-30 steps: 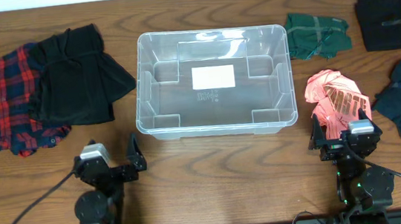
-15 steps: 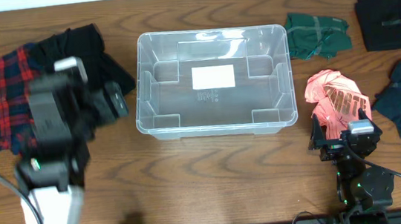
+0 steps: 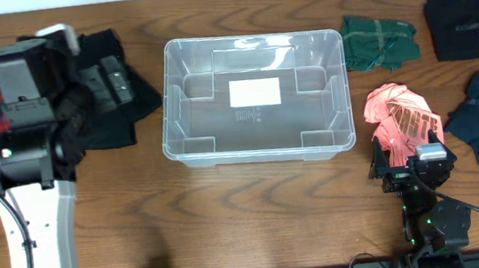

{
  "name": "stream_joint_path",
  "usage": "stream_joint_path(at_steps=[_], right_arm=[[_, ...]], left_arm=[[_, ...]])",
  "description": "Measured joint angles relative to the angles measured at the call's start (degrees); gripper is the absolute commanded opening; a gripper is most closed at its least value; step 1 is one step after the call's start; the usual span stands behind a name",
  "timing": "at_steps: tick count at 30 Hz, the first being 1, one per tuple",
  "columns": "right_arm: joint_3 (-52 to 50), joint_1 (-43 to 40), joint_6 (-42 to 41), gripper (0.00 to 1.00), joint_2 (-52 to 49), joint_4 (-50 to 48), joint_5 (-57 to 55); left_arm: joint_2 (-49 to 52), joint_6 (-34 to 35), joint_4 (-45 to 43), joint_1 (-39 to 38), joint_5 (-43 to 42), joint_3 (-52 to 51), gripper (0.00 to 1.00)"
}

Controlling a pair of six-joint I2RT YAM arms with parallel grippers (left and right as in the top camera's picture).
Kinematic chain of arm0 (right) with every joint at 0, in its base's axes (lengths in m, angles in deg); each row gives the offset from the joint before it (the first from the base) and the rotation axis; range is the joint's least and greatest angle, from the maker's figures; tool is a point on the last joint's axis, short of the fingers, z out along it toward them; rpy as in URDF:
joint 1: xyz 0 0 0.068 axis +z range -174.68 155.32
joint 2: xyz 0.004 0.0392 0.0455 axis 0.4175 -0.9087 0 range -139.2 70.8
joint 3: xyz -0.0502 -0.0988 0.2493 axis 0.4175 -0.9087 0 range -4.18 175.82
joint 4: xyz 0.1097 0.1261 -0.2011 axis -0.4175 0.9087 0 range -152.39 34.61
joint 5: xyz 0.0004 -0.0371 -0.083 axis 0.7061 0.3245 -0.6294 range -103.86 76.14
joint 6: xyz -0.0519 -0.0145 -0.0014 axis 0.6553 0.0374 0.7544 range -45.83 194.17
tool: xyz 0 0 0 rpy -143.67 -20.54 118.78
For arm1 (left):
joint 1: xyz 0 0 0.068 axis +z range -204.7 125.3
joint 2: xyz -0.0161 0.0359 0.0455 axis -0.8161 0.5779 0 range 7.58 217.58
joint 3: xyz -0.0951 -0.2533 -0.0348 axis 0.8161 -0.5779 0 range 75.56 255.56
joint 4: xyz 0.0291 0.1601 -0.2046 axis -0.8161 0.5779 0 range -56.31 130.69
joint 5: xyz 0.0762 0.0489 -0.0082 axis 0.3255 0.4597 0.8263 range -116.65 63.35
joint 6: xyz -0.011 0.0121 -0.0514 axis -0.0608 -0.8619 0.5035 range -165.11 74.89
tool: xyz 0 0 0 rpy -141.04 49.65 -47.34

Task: Pack container
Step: 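Reach the left gripper to the black garment and grasp it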

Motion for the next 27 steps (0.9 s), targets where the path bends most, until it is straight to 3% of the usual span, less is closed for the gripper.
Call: stream_joint_path(at_steps=[10, 27], right_arm=[[0.0, 0.0, 0.0, 0.99, 0.0, 0.0, 0.02], [0.0, 0.0, 0.0, 0.99, 0.0, 0.0, 0.02]], left_arm=[[13.99, 2.27, -0.5, 3.39, 0.72, 0.09, 0.98], [32.74, -0.76, -17.81, 3.26, 3.65, 0.09, 0.98]])
